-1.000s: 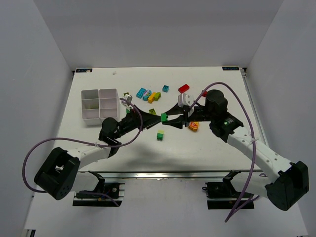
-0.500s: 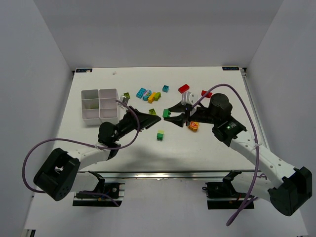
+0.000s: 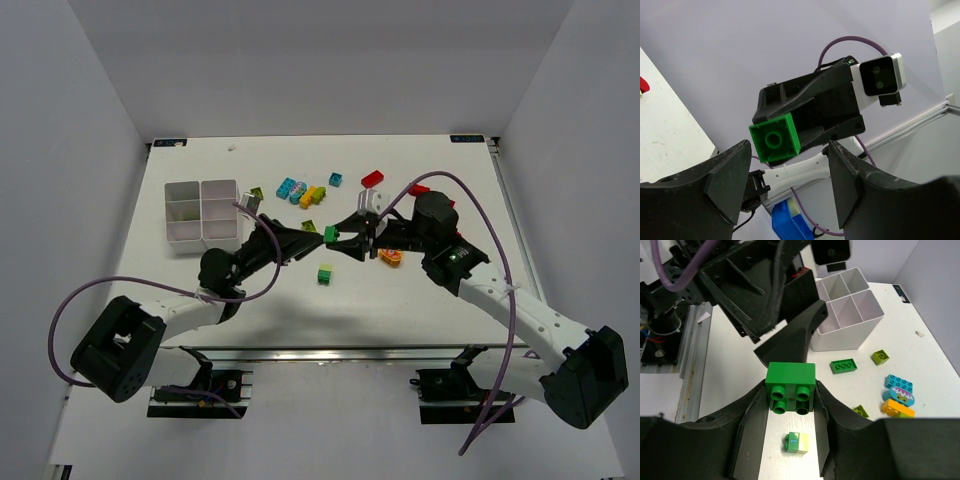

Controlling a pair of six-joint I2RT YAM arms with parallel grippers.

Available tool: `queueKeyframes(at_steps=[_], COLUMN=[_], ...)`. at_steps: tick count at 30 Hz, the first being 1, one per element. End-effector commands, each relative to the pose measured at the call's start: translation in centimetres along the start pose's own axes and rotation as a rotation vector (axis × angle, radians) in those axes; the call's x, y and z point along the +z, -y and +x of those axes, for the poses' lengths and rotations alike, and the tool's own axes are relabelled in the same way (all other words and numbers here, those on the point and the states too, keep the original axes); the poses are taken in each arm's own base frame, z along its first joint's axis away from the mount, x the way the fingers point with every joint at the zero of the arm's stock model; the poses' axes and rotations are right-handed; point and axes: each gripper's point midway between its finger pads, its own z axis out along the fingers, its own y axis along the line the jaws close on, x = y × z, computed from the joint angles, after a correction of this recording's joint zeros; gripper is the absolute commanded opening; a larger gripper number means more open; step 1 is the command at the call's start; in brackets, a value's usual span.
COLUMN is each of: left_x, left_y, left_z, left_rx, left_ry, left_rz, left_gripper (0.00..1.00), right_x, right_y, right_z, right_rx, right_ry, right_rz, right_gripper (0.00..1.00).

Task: Sort the legos into containers by color

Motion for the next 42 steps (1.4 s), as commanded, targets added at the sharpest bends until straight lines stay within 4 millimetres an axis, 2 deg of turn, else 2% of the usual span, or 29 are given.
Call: queueKeyframes(at_steps=[1, 7, 11, 15, 16, 19, 22, 23, 24, 25, 27, 28, 31, 32, 34, 35, 36, 37, 38, 39, 40, 41, 42], left_x=[0.0, 0.1, 0.0, 0.0, 0.1, 0.0, -0.3, -0.4, -0.4, -0.5, -0.5, -0.4, -0.4, -0.4, -0.9, -1.1, -1.3, -1.7, -1.9, -2.3, -2.8, -3.3, -3.9], left_y=[0.8, 0.3, 0.4, 1.2, 1.1, 1.5, 2.4, 2.6, 2.8, 2.8, 2.4, 2.3, 1.2, 0.0, -0.7, -2.4, -2.6, -3.2, -5.0, -5.9, -6.0, -7.3, -8.1], left_z=[0.2, 0.3, 0.4, 0.5, 0.5, 0.7, 0.8, 0.8, 0.7, 0.7, 0.9, 0.9, 0.8, 0.3, -0.9, -1.2, -1.7, -2.7, -3.2, -3.9, -5.5, -6.2, -7.0], left_rx=[0.005, -0.008, -0.020, -0.027, -0.042, -0.063, -0.076, -0.073, -0.079, -0.083, -0.092, -0.091, -0.082, -0.092, -0.043, -0.067, -0.009, 0.022, -0.003, 0.070, 0.115, 0.087, 0.161], left_ry=[-0.006, -0.015, -0.017, -0.028, -0.031, -0.047, -0.047, -0.046, -0.043, -0.041, -0.049, -0.052, -0.060, -0.049, -0.030, -0.030, -0.027, -0.020, -0.026, -0.034, -0.010, -0.019, -0.030], left_rz=[0.038, 0.032, 0.041, 0.086, 0.088, 0.121, 0.164, 0.180, 0.187, 0.189, 0.173, 0.166, 0.112, 0.058, 0.010, -0.075, -0.100, -0.141, -0.243, -0.294, -0.338, -0.444, -0.500], left_gripper=[0.72, 0.72, 0.70, 0.58, 0.47, 0.28, 0.23, 0.18, 0.16, 0.11, 0.06, 0.05, 0.00, 0.00, 0.00, 0.00, 0.00, 0.00, 0.00, 0.00, 0.00, 0.00, 0.00], right_x=[0.7, 1.3, 1.7, 1.9, 2.0, 2.2, 2.3, 2.3, 2.3, 2.2, 2.0, 1.9, 1.7, 1.6, 1.2, 1.1, 0.9, 0.7, 0.5, 0.4, 0.2, 0.1, 0.0], right_y=[-0.1, -1.1, -1.3, -1.2, -1.1, -0.8, -0.3, -0.2, 0.1, 0.2, 0.7, 0.8, 1.3, 1.5, 1.9, 2.0, 2.0, 1.7, 1.5, 1.3, 1.1, 0.8, 0.7], right_z=[-2.1, -2.5, -1.9, -1.4, -1.3, -1.0, -0.8, -0.6, -0.6, -0.6, -0.5, -0.4, -0.2, -0.1, 0.3, 0.4, 0.6, 1.0, 1.2, 1.3, 1.2, 1.8, 2.0], right_rx=[-0.063, -0.086, -0.084, -0.080, -0.079, -0.080, -0.082, -0.082, -0.085, -0.090, -0.099, -0.101, -0.103, -0.111, -0.120, -0.140, -0.151, -0.159, -0.167, -0.185, -0.185, -0.175, -0.171], right_ry=[0.062, 0.073, 0.059, 0.049, 0.047, 0.040, 0.030, 0.025, 0.023, 0.021, 0.022, 0.021, 0.010, 0.002, -0.023, -0.032, -0.043, -0.060, -0.069, -0.074, -0.075, -0.089, -0.093], right_rz=[-0.016, -0.039, -0.045, -0.043, -0.040, -0.028, -0.009, 0.000, 0.015, 0.024, 0.056, 0.063, 0.104, 0.115, 0.141, 0.146, 0.148, 0.135, 0.125, 0.115, 0.110, 0.103, 0.101], right_gripper=[0.00, 0.00, 0.00, 0.00, 0.00, 0.06, 0.24, 0.45, 0.55, 0.70, 0.88, 0.89, 0.89, 0.89, 0.89, 0.89, 0.89, 0.89, 0.89, 0.89, 0.89, 0.89, 0.89])
